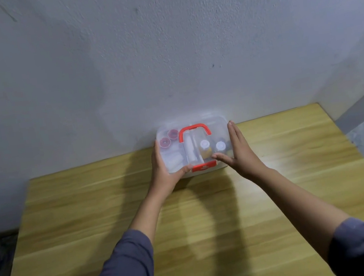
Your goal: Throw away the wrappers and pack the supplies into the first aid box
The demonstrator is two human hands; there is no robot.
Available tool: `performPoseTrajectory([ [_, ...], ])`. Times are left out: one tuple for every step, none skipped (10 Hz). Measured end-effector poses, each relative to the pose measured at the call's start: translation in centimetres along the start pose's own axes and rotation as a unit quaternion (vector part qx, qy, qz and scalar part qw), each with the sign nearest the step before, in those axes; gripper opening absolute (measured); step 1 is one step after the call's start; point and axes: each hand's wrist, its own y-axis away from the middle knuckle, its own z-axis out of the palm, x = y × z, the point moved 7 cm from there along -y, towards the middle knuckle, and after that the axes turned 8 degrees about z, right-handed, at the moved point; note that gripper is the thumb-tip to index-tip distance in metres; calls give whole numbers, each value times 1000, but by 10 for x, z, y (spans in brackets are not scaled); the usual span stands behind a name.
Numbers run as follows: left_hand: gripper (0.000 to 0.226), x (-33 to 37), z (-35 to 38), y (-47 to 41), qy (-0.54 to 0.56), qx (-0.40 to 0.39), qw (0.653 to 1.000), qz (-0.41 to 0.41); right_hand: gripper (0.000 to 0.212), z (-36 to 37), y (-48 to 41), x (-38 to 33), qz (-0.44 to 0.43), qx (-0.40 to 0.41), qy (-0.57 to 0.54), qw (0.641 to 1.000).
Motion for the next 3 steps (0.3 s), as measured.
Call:
performPoseTrajectory([
  [101,10,0,-2,10,-1,1000,7,97,-1,1,-2,2,-4,6,1000],
  [97,15,-3,3,-46,-18,998,-26,98,-4,4,-7,5,-11,22,1000],
  [116,-2,-13,27,-103,-58,983,-141,91,-7,11,4,32,-29,-8,999],
])
